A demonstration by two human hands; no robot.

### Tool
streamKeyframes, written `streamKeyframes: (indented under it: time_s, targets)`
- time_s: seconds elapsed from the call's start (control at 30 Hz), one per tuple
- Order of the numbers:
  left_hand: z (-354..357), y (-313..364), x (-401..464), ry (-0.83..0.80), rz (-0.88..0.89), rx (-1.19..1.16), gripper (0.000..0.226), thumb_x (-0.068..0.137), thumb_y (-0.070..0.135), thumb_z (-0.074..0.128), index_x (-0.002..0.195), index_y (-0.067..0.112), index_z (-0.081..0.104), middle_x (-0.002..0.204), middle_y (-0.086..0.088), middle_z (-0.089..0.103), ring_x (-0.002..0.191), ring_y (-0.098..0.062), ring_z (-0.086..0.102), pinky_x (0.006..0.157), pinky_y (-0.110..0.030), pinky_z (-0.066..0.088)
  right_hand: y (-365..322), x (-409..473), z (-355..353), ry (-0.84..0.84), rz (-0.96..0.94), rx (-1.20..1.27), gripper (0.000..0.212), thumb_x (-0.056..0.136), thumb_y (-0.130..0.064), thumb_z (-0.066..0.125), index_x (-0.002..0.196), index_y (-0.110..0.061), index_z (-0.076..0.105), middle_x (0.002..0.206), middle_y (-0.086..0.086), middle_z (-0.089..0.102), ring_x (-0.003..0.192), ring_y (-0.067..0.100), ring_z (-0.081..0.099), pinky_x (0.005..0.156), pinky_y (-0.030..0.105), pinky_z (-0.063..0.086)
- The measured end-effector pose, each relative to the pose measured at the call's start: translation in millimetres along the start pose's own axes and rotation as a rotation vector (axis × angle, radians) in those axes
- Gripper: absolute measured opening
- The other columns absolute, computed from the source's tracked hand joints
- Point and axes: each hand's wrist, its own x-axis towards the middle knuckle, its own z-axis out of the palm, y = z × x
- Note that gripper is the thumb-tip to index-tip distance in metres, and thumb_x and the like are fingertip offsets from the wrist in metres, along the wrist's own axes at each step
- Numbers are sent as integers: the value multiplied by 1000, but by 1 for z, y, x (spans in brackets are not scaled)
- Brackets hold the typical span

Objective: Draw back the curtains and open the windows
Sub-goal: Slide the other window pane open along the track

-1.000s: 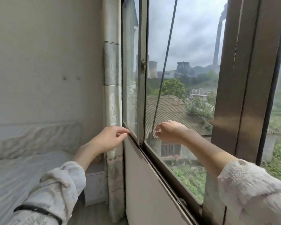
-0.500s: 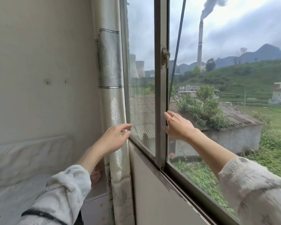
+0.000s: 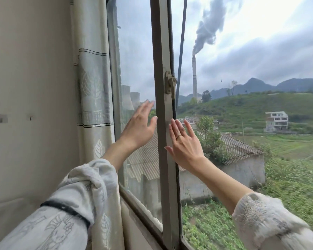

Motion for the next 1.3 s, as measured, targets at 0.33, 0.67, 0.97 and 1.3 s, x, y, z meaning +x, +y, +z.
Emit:
streamKeyframes:
  time_s: [0.33,0.67,0.97,1.3]
  targets:
    - [26,10,101,15,142,109,78,90,41,46,146,14,-1,158,-2,-4,145,-15,-4,117,-34,4,7,10,9,63,-67,56,66,100,-33,25,144,4,-8,155,22,-11,144,33,-10,105,43,-26]
    - [32,0,108,179,214,480,86,78,47,63,144,13,20,154,-4,24,140,-21,27,116,-42,17,6,10,7,45,-40,64,60,100,-22,24,144,2,-8,155,20,-11,145,31,-9,108,38,-22]
    - [32,-1,113,160,276,573,76,83,39,57,142,6,22,153,-9,24,144,-20,10,117,-44,5,10,10,8,48,-52,100,58,97,-15,19,144,1,-10,155,19,-13,145,30,-10,110,35,-20]
    - [14,-12,108,59,435,545,56,88,24,50,138,6,34,148,-11,34,138,-23,31,114,-38,23,12,9,8,63,-85,88,58,98,-16,21,144,1,-10,154,19,-13,144,31,-9,108,38,-23]
